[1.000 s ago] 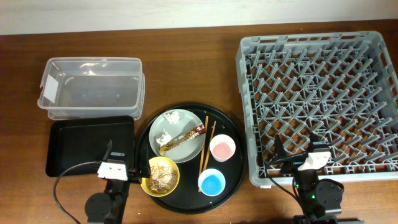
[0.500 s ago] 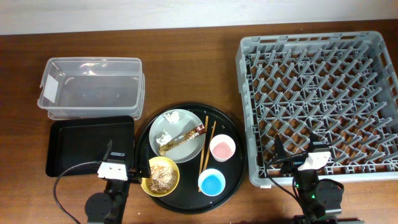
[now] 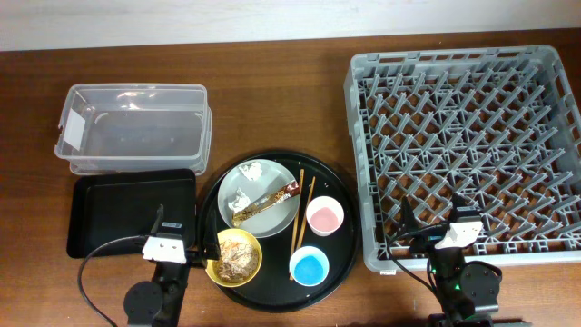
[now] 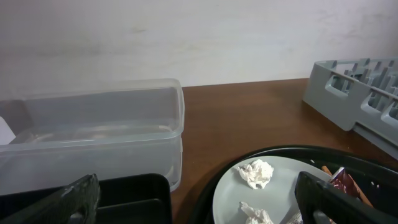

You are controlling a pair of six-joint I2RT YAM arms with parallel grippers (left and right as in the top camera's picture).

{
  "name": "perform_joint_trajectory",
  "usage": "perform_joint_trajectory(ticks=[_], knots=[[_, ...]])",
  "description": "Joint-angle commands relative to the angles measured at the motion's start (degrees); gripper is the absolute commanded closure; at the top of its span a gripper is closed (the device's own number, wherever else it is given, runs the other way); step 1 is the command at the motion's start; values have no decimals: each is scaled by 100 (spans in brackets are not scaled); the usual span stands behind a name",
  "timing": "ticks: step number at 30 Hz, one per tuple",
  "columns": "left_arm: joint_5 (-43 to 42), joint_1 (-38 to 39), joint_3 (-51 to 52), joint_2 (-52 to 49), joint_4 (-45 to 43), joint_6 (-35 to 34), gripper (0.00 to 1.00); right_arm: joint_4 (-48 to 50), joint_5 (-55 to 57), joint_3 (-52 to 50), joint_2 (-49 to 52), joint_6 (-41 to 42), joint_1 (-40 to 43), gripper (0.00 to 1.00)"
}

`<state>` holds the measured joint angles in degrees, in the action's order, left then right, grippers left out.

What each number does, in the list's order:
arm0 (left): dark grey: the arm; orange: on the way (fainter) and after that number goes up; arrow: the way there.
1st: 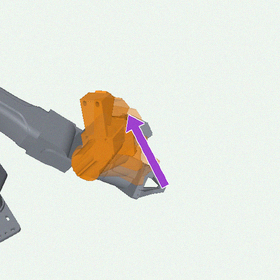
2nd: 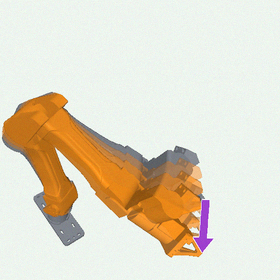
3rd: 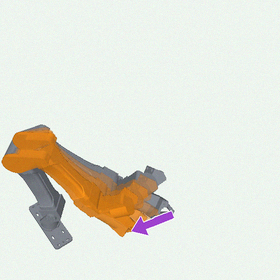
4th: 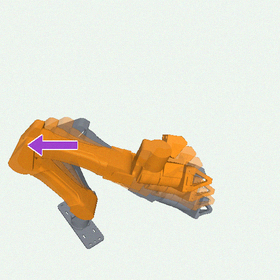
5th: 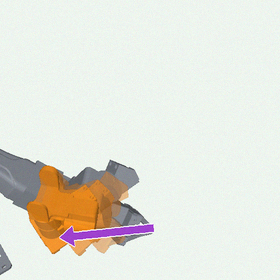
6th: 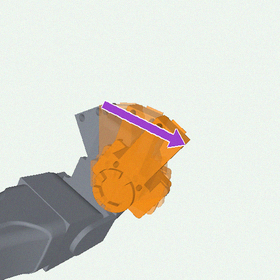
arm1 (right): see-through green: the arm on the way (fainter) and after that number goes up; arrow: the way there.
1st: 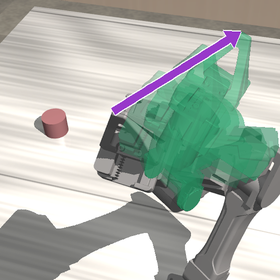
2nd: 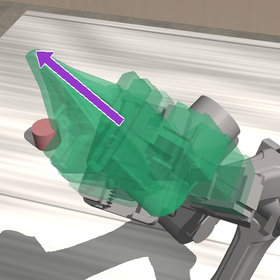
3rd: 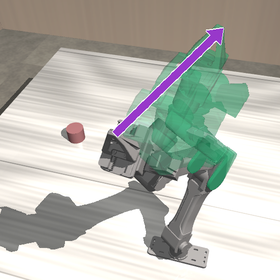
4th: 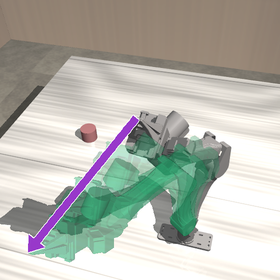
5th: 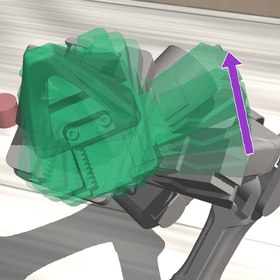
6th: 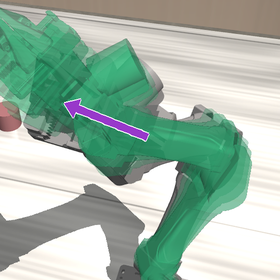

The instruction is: Sort waste into correct bins and load items into the dishwasher rack

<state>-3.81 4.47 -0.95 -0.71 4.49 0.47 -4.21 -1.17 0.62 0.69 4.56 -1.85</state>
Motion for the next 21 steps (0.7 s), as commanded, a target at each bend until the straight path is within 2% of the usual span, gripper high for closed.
perform_joint_trajectory(ticks=[1, 3, 8, 13, 16, 17, 21], knots=[[-52, -24, 42, 39, -13, -59, 1, -13, -76, -31, -26, 48, 42, 1], [-140, -22, 9, 35, 33, -92, 1, -17, -72, -31, -22, 87, 42, 1], [-396, -24, -409, -142, 859, -92, 1, -535, -72, 256, -22, 87, 42, 1], [-413, -22, -1156, -1056, 1287, -109, 1, -1379, -72, 885, 131, 90, 42, 1], [-494, -22, -1906, -2085, 1648, -109, 1, -1915, -74, 1379, 573, 420, 42, 1], [-671, -22, -2522, -2863, 1987, -109, 1, -2225, -76, 1716, 970, 643, 42, 1], [-979, -22, -4159, -4728, 3338, -107, 1, -2999, -122, 2820, 2186, 669, 42, 1]])
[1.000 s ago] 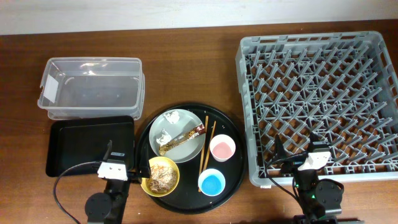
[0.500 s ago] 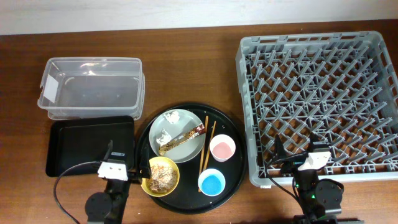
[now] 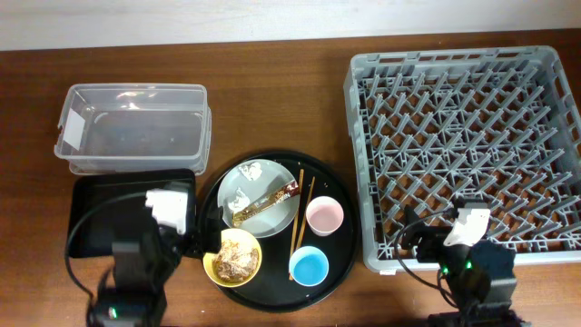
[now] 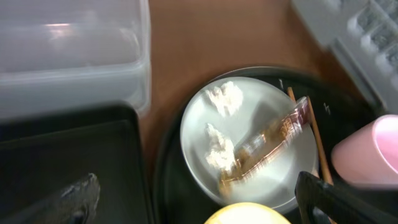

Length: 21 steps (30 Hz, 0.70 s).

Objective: Sort waste into correct bins and load items into the dishwasher rack
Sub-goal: 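Grasp the white tissues on the plate with the left gripper, drop into clear container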

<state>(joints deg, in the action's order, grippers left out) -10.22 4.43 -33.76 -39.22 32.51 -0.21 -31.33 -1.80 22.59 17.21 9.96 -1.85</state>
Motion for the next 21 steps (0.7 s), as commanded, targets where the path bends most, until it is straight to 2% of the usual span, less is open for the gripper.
perform_joint_trajectory(ticks=[1, 5, 7, 10, 15, 21], knots=[[-459, -17, -1303, -1325, 933, -39, 1, -584, -57, 955, 903, 129, 42, 1], [-525, 7, -3001, -2946, 2640, -37, 1, -1971, -76, 2214, 2317, 127, 42, 1], [-693, 7, -3211, -3204, 2885, -39, 1, -2306, -79, 2566, 2806, 107, 42, 1], [-833, 9, -3209, -3272, 2715, -42, 1, -2487, -101, 2774, 3252, 109, 42, 1], [-1056, 120, -3202, -3388, 2343, -39, 2, -2507, -101, 2774, 3379, 109, 42, 1], [-732, 848, -3202, -4487, 2142, -39, 18, -2507, -101, 2774, 3379, 107, 42, 1]])
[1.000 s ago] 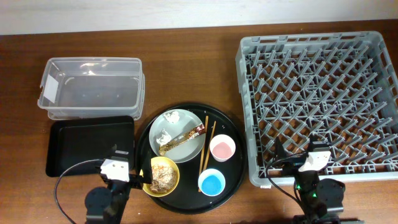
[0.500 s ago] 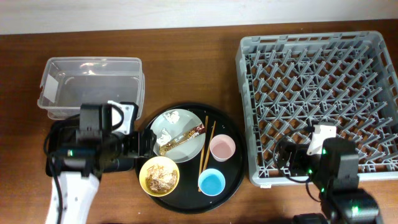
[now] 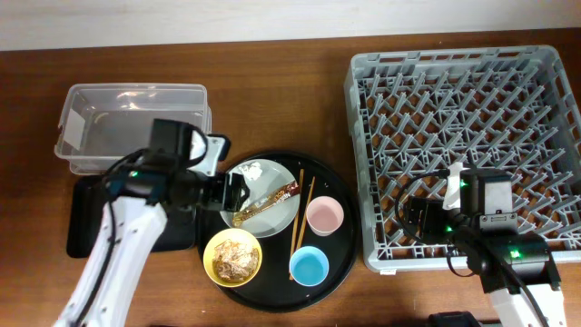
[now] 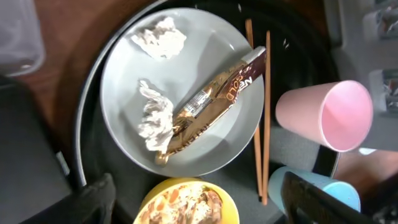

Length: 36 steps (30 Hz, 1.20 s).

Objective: Sort waste into correct bins and load items into the dishwasher rack
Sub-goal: 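Grasp the white tissues on the plate with the left gripper, drop into clear container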

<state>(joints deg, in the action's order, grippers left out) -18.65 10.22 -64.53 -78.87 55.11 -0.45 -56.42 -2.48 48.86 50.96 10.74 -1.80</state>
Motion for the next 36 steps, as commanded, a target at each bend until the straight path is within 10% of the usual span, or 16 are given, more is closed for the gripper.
perform_joint_trajectory(ticks=[1, 13, 18, 32, 36], knots=[[144, 332, -125, -704, -184, -15, 23, 2, -31, 146, 4, 31, 37, 1], [1270, 566, -120, -2413, -564, -17, 53, -46, -31, 146, 4, 31, 37, 1], [1268, 564, -192, -2452, -634, -20, 100, -46, -31, 146, 4, 28, 37, 1], [2605, -525, -1436, -1285, -1012, -39, 98, -46, -31, 146, 4, 28, 37, 1], [2337, -691, -1436, -1510, -1185, -39, 49, -46, -31, 146, 4, 28, 37, 1]])
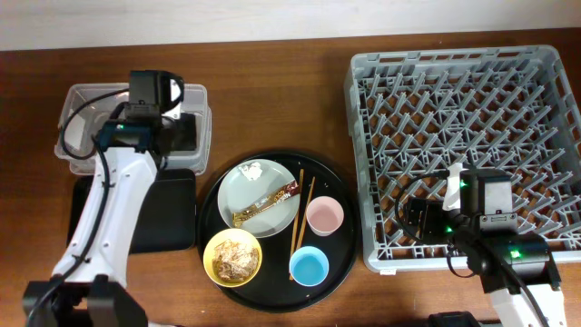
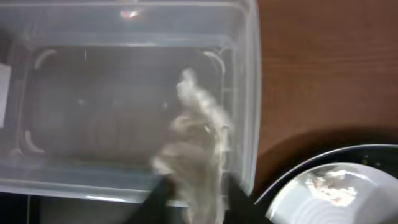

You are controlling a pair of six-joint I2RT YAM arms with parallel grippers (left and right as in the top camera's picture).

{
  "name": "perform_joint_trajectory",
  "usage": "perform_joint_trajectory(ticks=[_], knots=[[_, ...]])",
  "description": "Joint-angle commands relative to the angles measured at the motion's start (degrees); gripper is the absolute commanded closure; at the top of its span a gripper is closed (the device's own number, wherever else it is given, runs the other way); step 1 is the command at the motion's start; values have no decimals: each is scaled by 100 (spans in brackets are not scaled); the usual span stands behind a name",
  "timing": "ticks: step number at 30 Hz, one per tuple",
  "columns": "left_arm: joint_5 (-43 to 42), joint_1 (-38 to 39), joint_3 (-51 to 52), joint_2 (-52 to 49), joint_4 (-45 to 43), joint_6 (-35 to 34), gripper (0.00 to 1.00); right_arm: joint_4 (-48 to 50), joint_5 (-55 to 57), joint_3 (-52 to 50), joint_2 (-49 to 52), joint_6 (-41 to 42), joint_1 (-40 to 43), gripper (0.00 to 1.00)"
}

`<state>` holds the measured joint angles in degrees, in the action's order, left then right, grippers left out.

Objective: Sort waste into correct bins and load items into the dishwasher rack
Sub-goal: 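Grasp the white tissues on the plate with the left gripper, drop into clear container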

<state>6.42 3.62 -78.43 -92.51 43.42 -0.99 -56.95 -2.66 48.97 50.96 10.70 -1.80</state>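
My left gripper (image 2: pixel 194 199) is shut on a crumpled white tissue (image 2: pixel 196 124), held over the right part of the clear plastic bin (image 2: pixel 93 93). Overhead, that gripper (image 1: pixel 177 132) hangs above the bin (image 1: pixel 73 100). The grey plate (image 1: pixel 238 193) on the round black tray (image 1: pixel 338 259) carries one more tissue (image 1: pixel 253 170) and a brown snack wrapper (image 1: pixel 265 204). Chopsticks (image 1: pixel 301 213), a pink cup (image 1: pixel 324 216), a blue cup (image 1: pixel 310 265) and a yellow bowl of food scraps (image 1: pixel 233 256) share the tray. My right gripper (image 1: pixel 419 218) sits by the grey dishwasher rack's (image 1: pixel 472 118) front edge; its jaws are not readable.
A black rectangular bin (image 1: pixel 168 213) lies between the clear bin and the round tray, under my left arm. The rack fills the table's right side. Bare brown table (image 1: pixel 272 109) lies behind the tray.
My left gripper was open over the grey plate; now it is shut on a tissue above the clear bin. One of the plate's two tissues is gone. The right arm is unmoved.
Both arms started low at the table's front edge, left gripper open. The left arm then stood higher near the black bin, then over the plate with two tissues and the wrapper. Now it holds a tissue over the clear bin. The right arm rose beside the rack.
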Motion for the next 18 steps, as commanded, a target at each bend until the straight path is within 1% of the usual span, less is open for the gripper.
perform_joint_trajectory(ticks=[1, 2, 3, 4, 5, 7, 9, 12, 14, 17, 18], knots=[[-501, -31, -48, -144, -37, 17, 45, 9, -13, 136, 4, 33, 37, 1], [-1086, -24, -46, -146, -39, 15, 45, 11, -13, 136, 4, 33, 37, 1], [-1488, 2, -46, -153, -31, 15, 45, 11, -11, 136, 4, 33, 37, 1], [-1840, 87, -46, -166, -9, 15, 44, 13, -13, 136, 4, 33, 37, 1], [-1910, 251, -46, -221, 50, 15, 44, 11, -13, 136, 4, 33, 37, 1], [-1910, 518, -35, -354, 131, 15, 44, 11, -13, 136, 4, 35, 37, 1], [-1906, 984, -31, -728, 205, 17, 44, 11, -13, 136, 4, 35, 37, 1], [-1692, 1338, -31, -1231, 205, 17, 44, 11, -13, 136, 4, 33, 37, 1], [-1561, 1515, -31, -1639, 208, 17, 44, 11, -13, 136, 4, 33, 37, 1], [-1104, 1550, -31, -2065, 205, 15, 45, 9, -13, 136, 4, 33, 37, 1], [-1108, 1550, -31, -2146, 197, 15, 45, 11, -13, 136, 4, 35, 37, 1]])
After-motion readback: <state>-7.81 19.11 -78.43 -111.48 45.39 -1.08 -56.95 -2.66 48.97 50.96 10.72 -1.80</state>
